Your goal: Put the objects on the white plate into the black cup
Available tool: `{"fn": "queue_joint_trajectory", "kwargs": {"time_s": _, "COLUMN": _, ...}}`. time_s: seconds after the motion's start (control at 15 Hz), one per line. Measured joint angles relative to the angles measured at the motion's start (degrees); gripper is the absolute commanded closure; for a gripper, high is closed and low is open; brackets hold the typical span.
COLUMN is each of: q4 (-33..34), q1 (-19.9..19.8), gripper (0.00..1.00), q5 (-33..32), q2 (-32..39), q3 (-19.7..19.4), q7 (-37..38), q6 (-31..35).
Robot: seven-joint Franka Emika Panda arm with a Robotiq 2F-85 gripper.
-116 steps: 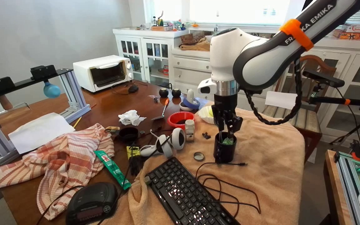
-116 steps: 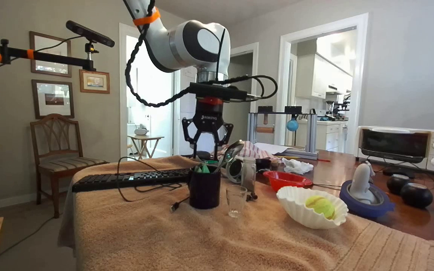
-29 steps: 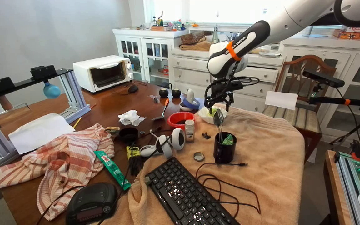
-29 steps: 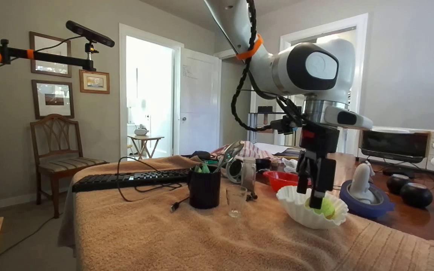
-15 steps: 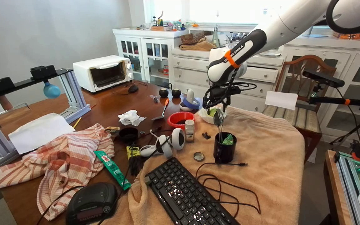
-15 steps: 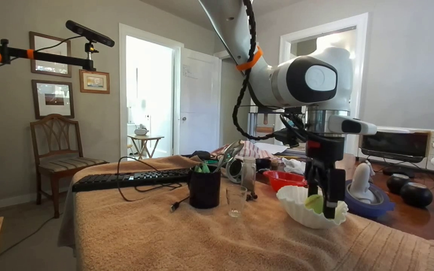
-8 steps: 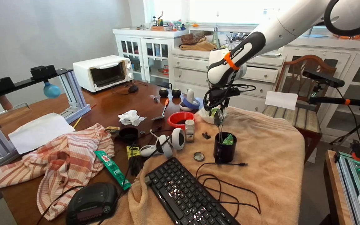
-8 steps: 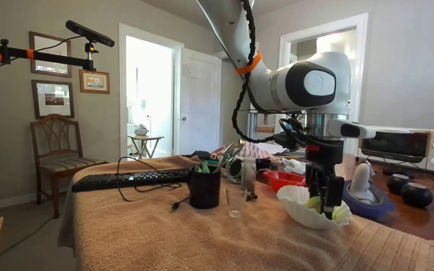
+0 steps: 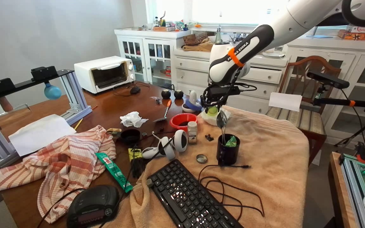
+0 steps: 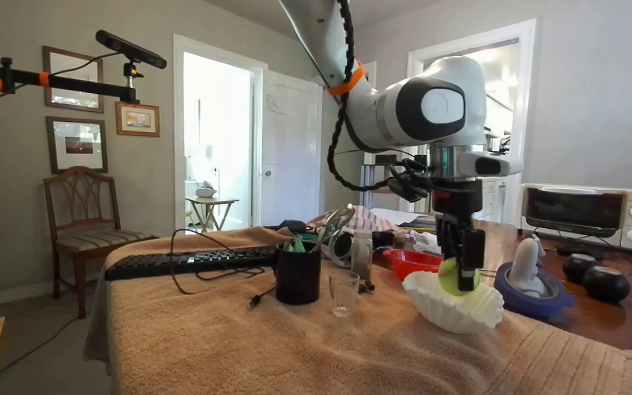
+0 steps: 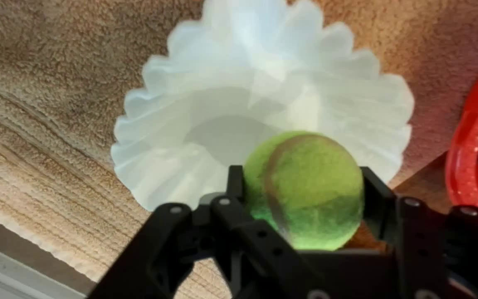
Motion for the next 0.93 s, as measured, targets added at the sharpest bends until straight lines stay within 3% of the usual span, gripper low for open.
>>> {"fn": "queue_joint_trajectory", "kwargs": {"time_s": 0.4, "q4": -8.68, "q1": 3.87, "gripper": 0.58, "q5": 0.23, "q2": -9.02, "q3": -1.52, "q7": 12.28, "q6": 0.39}}
{"fn": "queue_joint_trajectory", "kwargs": {"time_s": 0.47, "q4": -10.77, "q1": 4.17, "gripper": 0.33, "q5": 0.27, "q2": -11.0, "q3": -1.54, "q7": 14.28, "q6": 0.1}}
{"fn": "queue_joint_trajectory", "kwargs": {"time_s": 0.67, "q4": -16.3, "q1": 4.38, "gripper": 0.33, "q5": 0.61, "q2": -16.26, "q3": -1.52, "q7": 17.58, "q6": 0.06}}
{"fn": "queue_joint_trajectory", "kwargs": {"time_s": 0.73, "q4": -17.21, "q1": 4.38, "gripper": 0.58, "q5": 0.63, "q2": -17.2, "q3": -1.53, "q7": 17.81, "q6": 0.06}}
{"fn": "queue_joint_trajectory", "kwargs": {"time_s": 0.93, "q4": -17.74, "q1": 4.23, "gripper": 0.58, "q5": 0.09, "q2": -17.72, "q3": -1.35, "q7": 17.99, "q6": 0.07}}
